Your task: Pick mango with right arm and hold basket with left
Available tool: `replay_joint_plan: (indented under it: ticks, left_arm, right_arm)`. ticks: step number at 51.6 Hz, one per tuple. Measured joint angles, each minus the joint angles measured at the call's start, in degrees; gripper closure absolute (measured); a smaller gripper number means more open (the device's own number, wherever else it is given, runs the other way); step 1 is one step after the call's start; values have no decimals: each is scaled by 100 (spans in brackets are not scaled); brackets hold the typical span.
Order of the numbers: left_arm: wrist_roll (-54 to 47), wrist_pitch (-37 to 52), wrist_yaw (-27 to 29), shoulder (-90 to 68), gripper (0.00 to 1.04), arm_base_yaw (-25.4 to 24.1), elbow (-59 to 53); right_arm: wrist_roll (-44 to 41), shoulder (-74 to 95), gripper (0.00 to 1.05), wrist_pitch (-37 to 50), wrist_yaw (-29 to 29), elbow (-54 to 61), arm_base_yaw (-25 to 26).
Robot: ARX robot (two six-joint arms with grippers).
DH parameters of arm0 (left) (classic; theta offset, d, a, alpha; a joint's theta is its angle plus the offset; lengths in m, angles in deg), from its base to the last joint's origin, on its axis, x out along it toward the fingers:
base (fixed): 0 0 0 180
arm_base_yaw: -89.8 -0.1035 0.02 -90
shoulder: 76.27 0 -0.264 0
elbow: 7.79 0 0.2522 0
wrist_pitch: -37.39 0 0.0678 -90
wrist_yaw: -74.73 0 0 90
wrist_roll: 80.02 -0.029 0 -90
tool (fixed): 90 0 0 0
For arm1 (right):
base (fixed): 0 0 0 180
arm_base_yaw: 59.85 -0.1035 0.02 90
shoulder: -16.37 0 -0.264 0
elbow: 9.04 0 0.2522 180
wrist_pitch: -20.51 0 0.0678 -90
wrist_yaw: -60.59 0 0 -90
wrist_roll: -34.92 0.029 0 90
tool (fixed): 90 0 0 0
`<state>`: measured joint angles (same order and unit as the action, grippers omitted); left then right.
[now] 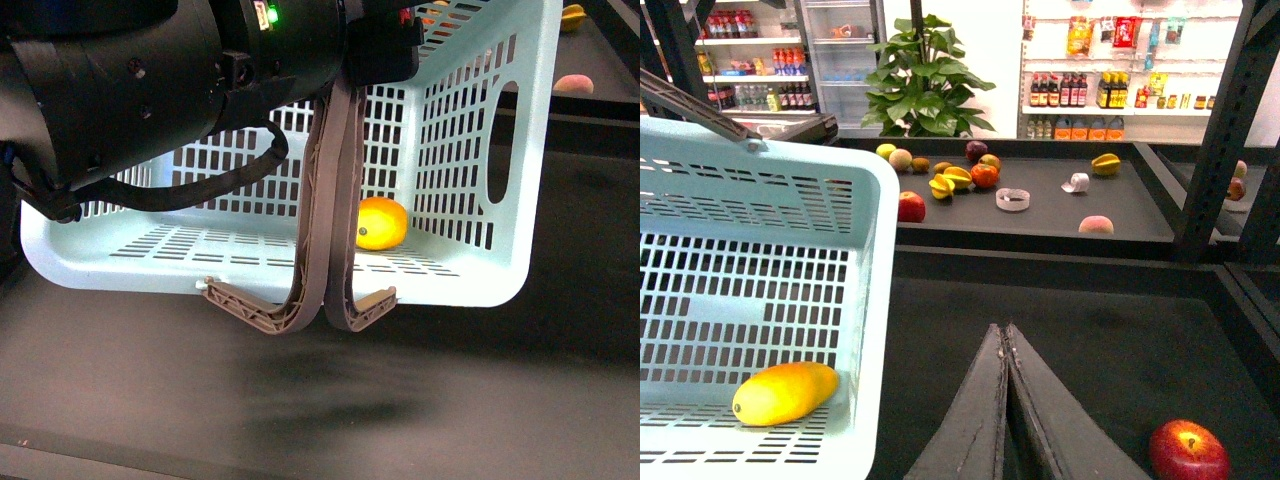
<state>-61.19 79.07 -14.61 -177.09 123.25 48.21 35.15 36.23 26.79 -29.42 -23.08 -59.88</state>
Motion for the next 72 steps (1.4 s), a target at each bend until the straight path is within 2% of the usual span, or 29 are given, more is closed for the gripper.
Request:
replay_joint_plan:
  ticks: [33, 39, 72]
  left_arm:
    - [7, 0, -2, 0, 96, 0, 0]
    - [2, 0, 0, 0, 96, 0, 0]
    - [2, 2, 13, 0, 96, 0, 0]
  right_arm:
    - [0, -1003, 103, -1003, 4, 0, 0]
    - [-4, -1759, 103, -1939, 11, -2, 0]
    - [-4, -1956, 103, -1991, 11, -2, 0]
